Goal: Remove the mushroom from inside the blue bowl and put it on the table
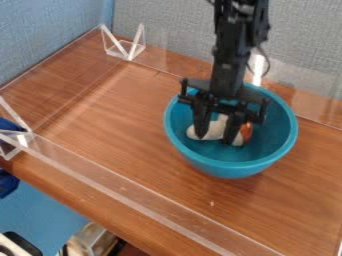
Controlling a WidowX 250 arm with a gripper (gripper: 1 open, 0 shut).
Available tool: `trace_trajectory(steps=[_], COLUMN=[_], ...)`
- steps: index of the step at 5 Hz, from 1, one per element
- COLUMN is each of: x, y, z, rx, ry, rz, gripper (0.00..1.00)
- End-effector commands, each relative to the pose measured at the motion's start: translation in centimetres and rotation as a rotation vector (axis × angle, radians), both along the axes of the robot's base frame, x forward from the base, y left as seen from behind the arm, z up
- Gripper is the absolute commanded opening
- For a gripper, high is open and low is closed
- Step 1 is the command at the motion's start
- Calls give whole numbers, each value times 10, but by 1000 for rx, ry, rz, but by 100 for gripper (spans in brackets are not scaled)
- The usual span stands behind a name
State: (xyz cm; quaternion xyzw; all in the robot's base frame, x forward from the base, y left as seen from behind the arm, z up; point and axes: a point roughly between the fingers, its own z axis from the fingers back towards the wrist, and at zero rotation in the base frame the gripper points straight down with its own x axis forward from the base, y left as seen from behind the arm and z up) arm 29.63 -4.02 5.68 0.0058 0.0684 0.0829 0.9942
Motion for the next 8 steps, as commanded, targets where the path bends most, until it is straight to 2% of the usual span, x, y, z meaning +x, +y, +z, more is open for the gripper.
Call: trace_trajectory(steps=[1,2,3,4,5,6,7,8], x=[7,6,4,4,5,4,-1,2], y=[0,7,15,25,34,46,55,53], z=[25,20,28,50,70,85,99,93], rx=[-7,-4,-11,-31,-43,-54,-45,-26], ry=[-70,-72,-98,-147,-181,-203,-210,-199], rz=[39,79,128,126,127,170,320,402], gripper=[0,0,0,0,0,0,0,100])
